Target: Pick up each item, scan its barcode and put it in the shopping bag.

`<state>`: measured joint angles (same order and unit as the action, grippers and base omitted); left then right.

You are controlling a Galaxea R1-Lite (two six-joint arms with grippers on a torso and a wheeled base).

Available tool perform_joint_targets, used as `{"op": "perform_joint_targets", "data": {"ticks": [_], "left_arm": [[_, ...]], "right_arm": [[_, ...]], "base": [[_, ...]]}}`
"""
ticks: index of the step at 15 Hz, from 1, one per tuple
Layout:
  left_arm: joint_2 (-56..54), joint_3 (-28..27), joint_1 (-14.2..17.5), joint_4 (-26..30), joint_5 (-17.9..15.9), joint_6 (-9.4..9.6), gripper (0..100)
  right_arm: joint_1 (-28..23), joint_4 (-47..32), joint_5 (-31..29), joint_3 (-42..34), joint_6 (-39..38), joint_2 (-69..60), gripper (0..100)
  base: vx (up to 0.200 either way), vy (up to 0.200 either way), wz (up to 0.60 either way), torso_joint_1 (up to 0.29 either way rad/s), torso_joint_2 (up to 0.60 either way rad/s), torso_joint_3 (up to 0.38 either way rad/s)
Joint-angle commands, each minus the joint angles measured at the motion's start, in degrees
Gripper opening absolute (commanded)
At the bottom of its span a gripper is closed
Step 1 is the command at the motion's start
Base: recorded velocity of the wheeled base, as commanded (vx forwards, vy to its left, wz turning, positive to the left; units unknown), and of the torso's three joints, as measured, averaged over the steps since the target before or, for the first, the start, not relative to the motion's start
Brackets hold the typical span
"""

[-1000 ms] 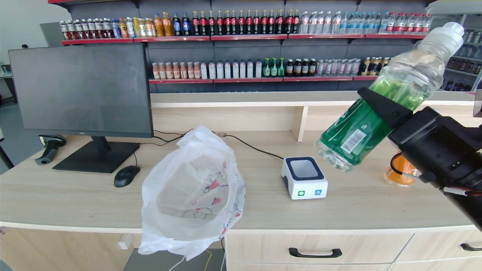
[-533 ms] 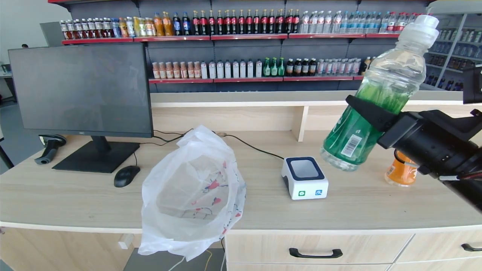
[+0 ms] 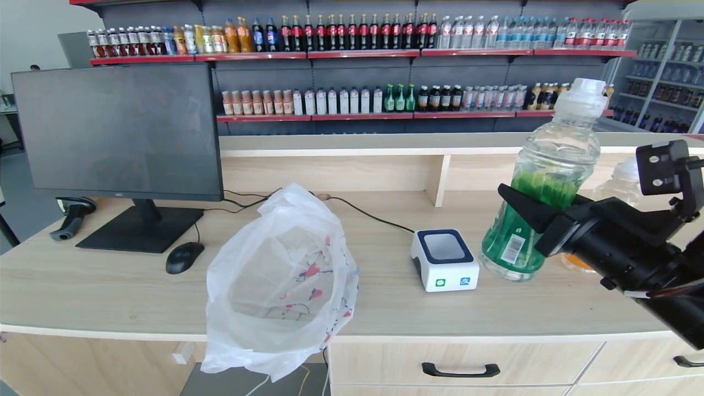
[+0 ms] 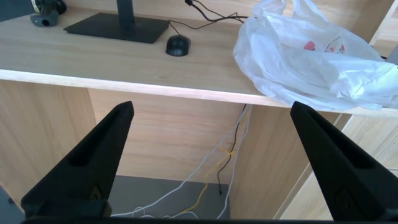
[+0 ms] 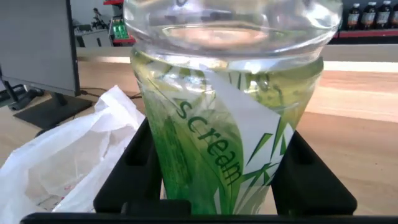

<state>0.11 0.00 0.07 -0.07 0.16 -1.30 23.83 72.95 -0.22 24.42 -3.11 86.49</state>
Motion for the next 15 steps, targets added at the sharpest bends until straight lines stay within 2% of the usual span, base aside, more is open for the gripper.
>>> {"op": "perform_joint_targets", "data": {"ticks": [1,4,6,8,14,15], "left_arm": [[0.0,0.0,0.0,0.0,0.0,-0.01,100],[0.0,0.0,0.0,0.0,0.0,-0.01,100],[0.0,0.0,0.0,0.0,0.0,-0.01,100],[0.0,0.0,0.1,0.0,0.0,-0.01,100],[0.0,0.0,0.0,0.0,0.0,-0.28,100],[0.0,0.0,0.0,0.0,0.0,-0.28,100]], "right_arm": [[-0.1,0.4,-0.3,-0.5,2.6,0.4,0],[1.1,0.3,-0.7,-2.2,2.2,-0.2,0],[2.0,0.4,-3.7,-6.4,9.6,-2.5,0],[1.7,0.8,-4.2,-7.2,10.8,-2.5,0],[-2.7,6.0,-3.8,-8.5,10.7,1.4,0],[-2.7,6.6,-3.8,-8.9,10.7,1.0,0]], "base": [[0.0,0.0,0.0,0.0,0.0,0.0],[0.0,0.0,0.0,0.0,0.0,0.0],[0.0,0.0,0.0,0.0,0.0,0.0],[0.0,0.0,0.0,0.0,0.0,0.0],[0.0,0.0,0.0,0.0,0.0,0.0],[0.0,0.2,0.0,0.002,0.0,0.002]]}}
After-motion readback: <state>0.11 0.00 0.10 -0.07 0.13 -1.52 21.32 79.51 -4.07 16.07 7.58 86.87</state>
